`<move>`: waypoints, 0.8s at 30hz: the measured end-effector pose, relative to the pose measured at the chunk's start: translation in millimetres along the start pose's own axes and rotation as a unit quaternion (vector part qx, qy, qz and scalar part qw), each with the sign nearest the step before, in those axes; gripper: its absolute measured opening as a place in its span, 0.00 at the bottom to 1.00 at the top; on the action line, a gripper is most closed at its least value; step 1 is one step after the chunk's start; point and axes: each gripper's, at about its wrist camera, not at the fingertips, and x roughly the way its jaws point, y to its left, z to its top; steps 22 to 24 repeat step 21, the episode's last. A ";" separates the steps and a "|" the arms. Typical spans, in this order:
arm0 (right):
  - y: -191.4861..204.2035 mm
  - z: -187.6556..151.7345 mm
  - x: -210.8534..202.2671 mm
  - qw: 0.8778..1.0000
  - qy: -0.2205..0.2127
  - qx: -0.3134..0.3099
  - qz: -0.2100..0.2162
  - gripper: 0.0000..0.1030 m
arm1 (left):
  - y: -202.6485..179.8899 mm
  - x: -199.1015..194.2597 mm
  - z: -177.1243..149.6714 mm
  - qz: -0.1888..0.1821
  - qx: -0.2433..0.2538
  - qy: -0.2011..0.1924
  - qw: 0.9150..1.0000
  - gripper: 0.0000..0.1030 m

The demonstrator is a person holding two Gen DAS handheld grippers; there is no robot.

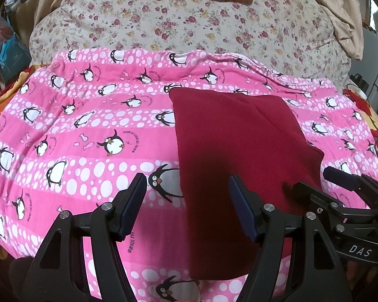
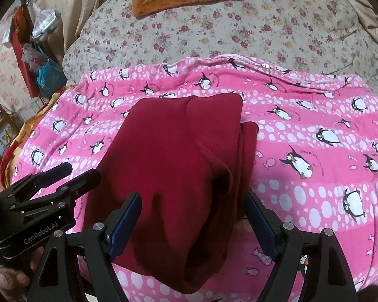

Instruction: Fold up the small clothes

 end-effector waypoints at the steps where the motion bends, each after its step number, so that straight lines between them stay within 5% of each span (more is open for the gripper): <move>1: -0.7 -0.1 0.5 1.000 0.001 0.001 0.000 0.79 | -0.1 0.9 -1.2 0.000 0.001 0.001 1.000 0.66; 24: -0.4 -2.0 6.9 1.000 0.008 0.003 0.001 0.79 | 2.3 4.0 2.8 -0.006 0.009 -0.001 1.000 0.66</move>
